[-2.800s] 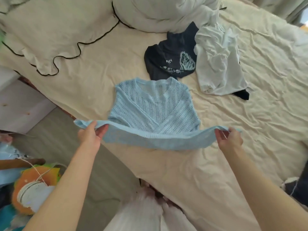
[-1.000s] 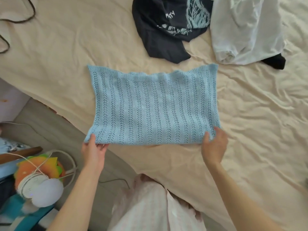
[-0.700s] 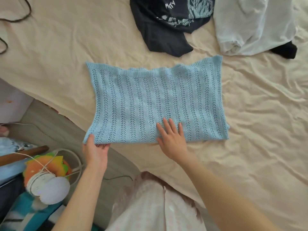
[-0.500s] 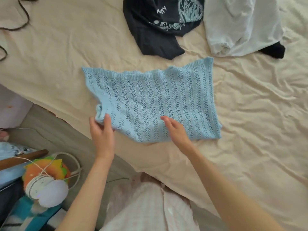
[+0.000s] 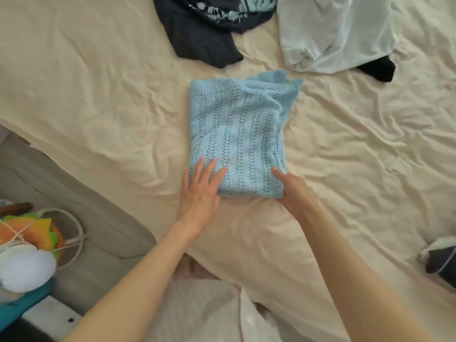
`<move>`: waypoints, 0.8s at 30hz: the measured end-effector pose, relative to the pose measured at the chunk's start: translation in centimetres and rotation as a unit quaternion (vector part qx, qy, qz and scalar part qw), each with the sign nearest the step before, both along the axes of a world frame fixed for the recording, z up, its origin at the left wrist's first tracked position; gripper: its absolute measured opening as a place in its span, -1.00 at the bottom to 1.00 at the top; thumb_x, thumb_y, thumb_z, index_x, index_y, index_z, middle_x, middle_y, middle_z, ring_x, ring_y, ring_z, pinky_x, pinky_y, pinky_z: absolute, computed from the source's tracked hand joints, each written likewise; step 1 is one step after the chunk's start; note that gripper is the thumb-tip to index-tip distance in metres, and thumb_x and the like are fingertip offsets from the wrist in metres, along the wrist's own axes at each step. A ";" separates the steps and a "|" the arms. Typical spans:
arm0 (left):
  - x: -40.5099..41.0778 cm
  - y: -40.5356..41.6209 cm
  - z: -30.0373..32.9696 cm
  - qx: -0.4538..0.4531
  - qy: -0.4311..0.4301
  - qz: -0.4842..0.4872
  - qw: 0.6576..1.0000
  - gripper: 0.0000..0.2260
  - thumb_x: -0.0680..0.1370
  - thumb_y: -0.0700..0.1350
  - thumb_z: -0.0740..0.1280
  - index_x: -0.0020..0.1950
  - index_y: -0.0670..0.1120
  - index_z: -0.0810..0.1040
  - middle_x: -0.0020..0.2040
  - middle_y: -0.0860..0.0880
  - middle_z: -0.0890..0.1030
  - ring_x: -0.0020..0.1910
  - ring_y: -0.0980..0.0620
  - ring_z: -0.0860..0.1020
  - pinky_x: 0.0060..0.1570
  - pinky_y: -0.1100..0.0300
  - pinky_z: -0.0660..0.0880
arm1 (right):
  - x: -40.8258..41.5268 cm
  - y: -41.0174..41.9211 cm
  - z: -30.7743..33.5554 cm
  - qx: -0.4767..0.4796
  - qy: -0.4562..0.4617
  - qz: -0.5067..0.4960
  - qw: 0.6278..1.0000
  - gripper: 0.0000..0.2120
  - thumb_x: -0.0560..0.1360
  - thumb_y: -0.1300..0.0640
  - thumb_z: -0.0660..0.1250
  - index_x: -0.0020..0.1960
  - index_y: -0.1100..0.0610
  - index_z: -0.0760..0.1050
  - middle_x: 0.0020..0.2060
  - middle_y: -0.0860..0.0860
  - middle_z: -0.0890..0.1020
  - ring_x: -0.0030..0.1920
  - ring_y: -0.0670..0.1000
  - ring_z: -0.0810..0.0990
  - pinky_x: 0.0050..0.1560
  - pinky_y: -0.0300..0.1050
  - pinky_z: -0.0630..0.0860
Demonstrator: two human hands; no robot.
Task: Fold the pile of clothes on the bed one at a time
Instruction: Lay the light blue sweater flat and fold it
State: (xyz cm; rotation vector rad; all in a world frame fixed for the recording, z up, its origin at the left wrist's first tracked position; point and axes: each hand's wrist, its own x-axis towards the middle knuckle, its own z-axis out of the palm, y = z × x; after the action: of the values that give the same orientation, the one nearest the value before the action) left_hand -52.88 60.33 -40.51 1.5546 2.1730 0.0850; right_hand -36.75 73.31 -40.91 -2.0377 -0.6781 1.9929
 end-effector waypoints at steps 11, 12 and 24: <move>0.7 -0.8 -0.8 0.125 0.004 0.039 0.991 -0.56 0.21 -0.49 0.44 0.05 -0.22 0.63 0.03 -0.26 0.58 -0.09 -0.28 0.54 -0.07 -0.03 0.55 | 2.8 0.9 -0.7 0.228 -0.091 0.041 0.968 -0.83 0.47 0.38 0.30 0.02 0.20 0.54 -0.25 -0.02 0.56 -0.29 -0.20 0.50 -0.25 -0.34 0.43; 1.1 -1.1 -1.0 0.109 0.020 0.027 0.994 -0.54 0.22 -0.48 0.45 0.08 -0.20 0.63 0.07 -0.25 0.59 -0.08 -0.28 0.55 -0.10 -0.03 0.56 | 3.2 0.6 -1.4 0.204 -0.109 0.051 0.972 -0.82 0.47 0.37 0.29 0.06 0.27 0.54 -0.21 0.04 0.57 -0.22 -0.12 0.50 -0.20 -0.26 0.43; -0.8 -0.8 -1.9 0.062 0.004 -0.013 0.998 -0.40 0.28 -0.54 0.34 0.30 -0.22 0.50 0.37 -0.25 0.40 0.35 -0.33 0.36 0.19 -0.14 0.45 | 2.7 0.5 -3.3 0.014 0.022 0.023 0.999 -0.71 0.51 0.31 0.32 0.23 0.26 0.45 0.04 0.12 0.63 -0.01 0.08 0.63 0.01 -0.03 0.59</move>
State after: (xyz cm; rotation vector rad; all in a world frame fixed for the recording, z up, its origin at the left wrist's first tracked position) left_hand -53.71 59.55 -42.41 1.6524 2.1900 0.2089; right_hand -34.01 73.78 -44.18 -1.9747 -0.7455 2.0352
